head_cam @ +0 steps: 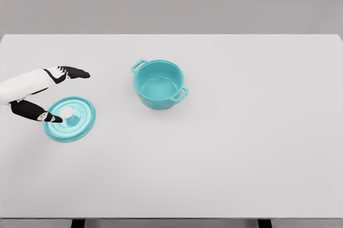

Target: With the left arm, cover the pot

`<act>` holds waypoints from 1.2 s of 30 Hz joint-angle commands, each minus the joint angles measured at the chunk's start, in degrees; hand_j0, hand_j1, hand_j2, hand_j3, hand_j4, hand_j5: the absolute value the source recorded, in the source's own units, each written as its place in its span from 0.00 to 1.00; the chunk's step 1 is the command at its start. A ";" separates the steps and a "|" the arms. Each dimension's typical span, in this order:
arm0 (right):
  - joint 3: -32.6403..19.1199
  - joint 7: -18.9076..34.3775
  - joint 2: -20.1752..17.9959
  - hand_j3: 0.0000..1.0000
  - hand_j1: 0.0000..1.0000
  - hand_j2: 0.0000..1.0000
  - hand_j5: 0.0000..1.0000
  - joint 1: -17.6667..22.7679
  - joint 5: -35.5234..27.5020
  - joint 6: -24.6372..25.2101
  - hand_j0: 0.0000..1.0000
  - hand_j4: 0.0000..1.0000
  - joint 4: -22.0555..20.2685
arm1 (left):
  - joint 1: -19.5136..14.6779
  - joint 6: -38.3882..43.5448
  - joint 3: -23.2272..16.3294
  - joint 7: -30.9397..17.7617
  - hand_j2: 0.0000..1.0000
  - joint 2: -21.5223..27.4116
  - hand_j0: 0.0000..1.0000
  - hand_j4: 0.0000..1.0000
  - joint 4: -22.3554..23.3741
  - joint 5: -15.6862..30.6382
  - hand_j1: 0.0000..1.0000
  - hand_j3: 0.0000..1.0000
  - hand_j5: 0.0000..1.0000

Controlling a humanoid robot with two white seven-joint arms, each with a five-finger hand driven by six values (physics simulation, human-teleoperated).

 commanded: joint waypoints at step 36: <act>-0.12 0.02 0.00 1.00 1.00 1.00 1.00 0.00 0.02 -0.03 1.00 1.00 0.11 | 0.97 5.73 -5.76 -2.88 0.88 -5.32 0.88 0.88 12.57 12.58 0.88 0.88 0.88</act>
